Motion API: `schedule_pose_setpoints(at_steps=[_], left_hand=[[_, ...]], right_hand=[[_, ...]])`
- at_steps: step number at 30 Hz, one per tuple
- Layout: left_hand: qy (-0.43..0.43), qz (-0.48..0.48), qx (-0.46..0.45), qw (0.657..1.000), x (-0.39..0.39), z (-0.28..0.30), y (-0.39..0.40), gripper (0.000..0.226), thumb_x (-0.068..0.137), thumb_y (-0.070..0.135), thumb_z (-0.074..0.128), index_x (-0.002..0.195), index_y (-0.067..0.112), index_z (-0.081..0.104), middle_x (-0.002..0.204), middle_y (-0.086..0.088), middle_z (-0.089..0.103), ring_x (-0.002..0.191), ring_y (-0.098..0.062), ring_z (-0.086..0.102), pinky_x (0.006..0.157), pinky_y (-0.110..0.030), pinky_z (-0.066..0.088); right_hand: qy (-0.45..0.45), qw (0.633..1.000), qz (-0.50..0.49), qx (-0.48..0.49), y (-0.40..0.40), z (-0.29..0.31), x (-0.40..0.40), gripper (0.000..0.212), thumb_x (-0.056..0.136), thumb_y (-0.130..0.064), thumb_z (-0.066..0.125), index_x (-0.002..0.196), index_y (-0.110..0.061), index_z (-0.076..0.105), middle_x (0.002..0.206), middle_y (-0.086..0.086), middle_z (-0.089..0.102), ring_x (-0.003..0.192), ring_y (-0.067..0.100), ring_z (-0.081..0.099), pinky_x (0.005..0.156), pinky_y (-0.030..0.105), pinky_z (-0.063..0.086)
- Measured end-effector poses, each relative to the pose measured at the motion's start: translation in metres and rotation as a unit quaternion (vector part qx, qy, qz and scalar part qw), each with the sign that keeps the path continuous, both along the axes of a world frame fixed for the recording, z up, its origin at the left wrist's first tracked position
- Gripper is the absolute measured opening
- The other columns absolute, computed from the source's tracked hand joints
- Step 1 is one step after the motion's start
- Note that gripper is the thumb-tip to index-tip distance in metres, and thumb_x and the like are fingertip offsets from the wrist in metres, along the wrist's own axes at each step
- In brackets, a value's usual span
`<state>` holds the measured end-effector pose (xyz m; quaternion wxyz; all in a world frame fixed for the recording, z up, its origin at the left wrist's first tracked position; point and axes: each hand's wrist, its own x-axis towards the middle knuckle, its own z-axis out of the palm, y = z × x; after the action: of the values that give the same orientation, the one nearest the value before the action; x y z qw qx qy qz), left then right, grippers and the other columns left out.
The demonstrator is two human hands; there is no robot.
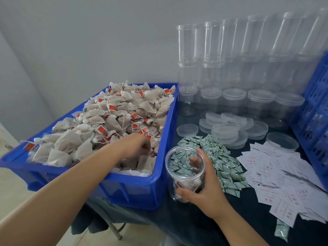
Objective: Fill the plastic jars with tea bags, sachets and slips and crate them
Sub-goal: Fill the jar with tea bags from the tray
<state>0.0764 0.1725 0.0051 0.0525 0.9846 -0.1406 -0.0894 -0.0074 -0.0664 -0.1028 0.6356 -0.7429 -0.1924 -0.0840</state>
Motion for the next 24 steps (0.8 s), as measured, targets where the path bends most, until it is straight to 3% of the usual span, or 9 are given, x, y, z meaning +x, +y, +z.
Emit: schedule_pose_setpoints(at_steps=[4, 8, 13, 16, 20, 22, 24], left_hand=[[-0.013, -0.003, -0.026, 1.0, -0.004, 0.01, 0.001, 0.007, 0.09, 0.019, 0.061, 0.087, 0.025, 0.06, 0.087, 0.012, 0.057, 0.082, -0.006, 0.054, 0.07, -0.021, 0.04], [-0.026, 0.019, -0.082, 0.996, -0.011, 0.028, 0.002, 0.006, 0.089, 0.011, 0.062, 0.091, 0.017, 0.061, 0.088, 0.008, 0.06, 0.08, -0.009, 0.063, 0.071, -0.025, 0.054], [-0.126, -0.001, -0.067, 0.99, -0.023, 0.074, -0.002, 0.017, 0.085, 0.016, 0.068, 0.085, 0.029, 0.057, 0.081, 0.019, 0.055, 0.074, 0.004, 0.052, 0.061, -0.012, 0.036], [-0.15, -0.028, -0.092, 0.984, -0.036, 0.107, -0.015, 0.021, 0.083, 0.018, 0.068, 0.076, 0.033, 0.055, 0.078, 0.016, 0.059, 0.072, -0.003, 0.055, 0.063, -0.011, 0.039], [-0.13, -0.073, -0.178, 0.973, -0.055, 0.137, -0.04, 0.009, 0.081, 0.015, 0.07, 0.087, 0.021, 0.066, 0.084, 0.004, 0.066, 0.082, -0.02, 0.063, 0.082, -0.039, 0.053], [-0.122, -0.101, -0.186, 0.97, -0.063, 0.142, -0.053, 0.011, 0.081, 0.018, 0.07, 0.086, 0.027, 0.066, 0.084, 0.009, 0.067, 0.081, -0.013, 0.065, 0.08, -0.033, 0.054], [-0.111, -0.129, -0.185, 0.968, -0.069, 0.142, -0.065, 0.016, 0.081, 0.02, 0.07, 0.079, 0.034, 0.062, 0.081, 0.02, 0.065, 0.075, -0.001, 0.062, 0.068, -0.015, 0.05]], right_hand=[[0.003, 1.0, 0.003, 0.005, 0.0, 0.001, -0.001, 0.101, 0.054, -0.048, 0.088, 0.131, -0.077, 0.028, 0.13, -0.038, 0.047, 0.128, -0.008, 0.047, 0.092, 0.003, 0.04], [0.001, 1.0, 0.004, 0.005, -0.001, 0.002, -0.001, 0.101, 0.054, -0.048, 0.087, 0.129, -0.079, 0.028, 0.128, -0.039, 0.047, 0.127, -0.009, 0.047, 0.09, 0.002, 0.041], [0.003, 1.0, 0.003, 0.005, -0.001, 0.001, 0.0, 0.101, 0.054, -0.049, 0.087, 0.128, -0.08, 0.026, 0.127, -0.039, 0.046, 0.127, -0.009, 0.047, 0.09, 0.003, 0.041], [0.004, 1.0, 0.005, 0.005, -0.001, 0.0, 0.0, 0.101, 0.055, -0.048, 0.087, 0.129, -0.079, 0.027, 0.129, -0.038, 0.046, 0.128, -0.007, 0.048, 0.092, 0.005, 0.043], [0.003, 1.0, 0.004, 0.004, -0.001, -0.001, 0.001, 0.102, 0.055, -0.048, 0.087, 0.131, -0.077, 0.026, 0.134, -0.032, 0.047, 0.129, -0.005, 0.048, 0.092, 0.006, 0.044], [0.007, 1.0, -0.001, 0.002, -0.001, -0.003, 0.002, 0.102, 0.054, -0.049, 0.087, 0.131, -0.078, 0.025, 0.132, -0.034, 0.046, 0.129, -0.006, 0.047, 0.092, 0.006, 0.043], [0.007, 1.0, -0.002, -0.001, -0.001, -0.003, 0.002, 0.102, 0.054, -0.05, 0.087, 0.131, -0.078, 0.025, 0.131, -0.036, 0.046, 0.129, -0.006, 0.047, 0.093, 0.007, 0.044]])
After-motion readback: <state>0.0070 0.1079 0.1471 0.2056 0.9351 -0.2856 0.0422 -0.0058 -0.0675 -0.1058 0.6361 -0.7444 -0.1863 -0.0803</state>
